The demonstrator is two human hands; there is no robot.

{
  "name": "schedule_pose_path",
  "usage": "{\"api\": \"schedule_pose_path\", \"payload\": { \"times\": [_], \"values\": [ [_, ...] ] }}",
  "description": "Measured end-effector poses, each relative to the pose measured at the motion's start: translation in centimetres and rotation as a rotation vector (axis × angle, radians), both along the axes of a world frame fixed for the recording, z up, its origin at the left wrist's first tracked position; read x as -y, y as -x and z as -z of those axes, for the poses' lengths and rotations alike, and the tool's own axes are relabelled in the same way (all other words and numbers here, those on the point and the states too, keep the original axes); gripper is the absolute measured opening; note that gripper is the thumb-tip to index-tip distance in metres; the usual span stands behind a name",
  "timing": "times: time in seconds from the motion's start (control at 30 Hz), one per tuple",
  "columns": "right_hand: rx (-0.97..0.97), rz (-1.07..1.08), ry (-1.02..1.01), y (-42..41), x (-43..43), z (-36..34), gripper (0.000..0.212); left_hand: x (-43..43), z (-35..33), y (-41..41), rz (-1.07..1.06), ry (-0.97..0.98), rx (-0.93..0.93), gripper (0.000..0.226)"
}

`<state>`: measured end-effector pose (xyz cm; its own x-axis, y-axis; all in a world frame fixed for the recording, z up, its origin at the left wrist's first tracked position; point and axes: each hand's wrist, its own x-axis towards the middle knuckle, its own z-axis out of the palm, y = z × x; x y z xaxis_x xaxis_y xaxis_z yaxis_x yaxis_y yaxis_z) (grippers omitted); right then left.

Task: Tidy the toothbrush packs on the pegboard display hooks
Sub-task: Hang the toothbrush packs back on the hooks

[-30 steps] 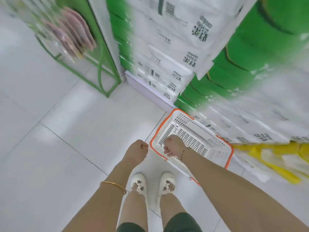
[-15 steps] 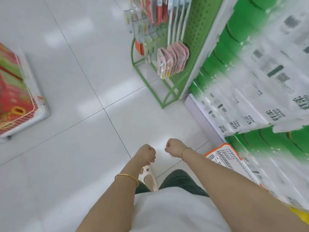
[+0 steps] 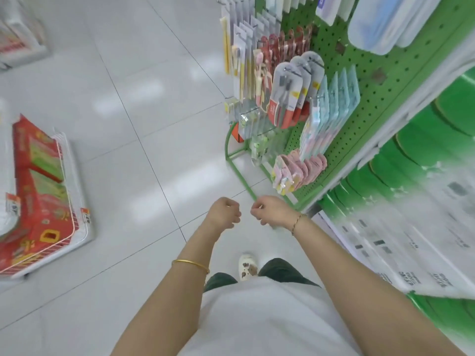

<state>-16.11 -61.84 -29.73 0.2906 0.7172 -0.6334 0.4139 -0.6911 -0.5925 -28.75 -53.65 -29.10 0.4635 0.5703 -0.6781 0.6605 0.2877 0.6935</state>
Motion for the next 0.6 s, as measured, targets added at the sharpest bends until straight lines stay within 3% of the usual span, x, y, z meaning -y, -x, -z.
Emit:
{"api": "schedule_pose_path", "payload": {
  "times": [0.23,0.4,0.6],
  "values": [
    [0.294,0.179,-0.351,-7.0,-7.9,-12.0,0.024,-10.9,-11.6,-9.3,0.107,-0.228,0.376,0.014],
    [0.499,0.552,-0.575,-11.2,-10.4,-19.4,0.02,-15.6,-19.6,-17.5,0.309,-0.368,0.701,0.015],
    [0.669,0.932,-0.739,-14.1,-14.0,-24.1,0.031,-18.6,-24.8,-25.1,0.5,-0.491,0.875,0.026]
  ]
}}
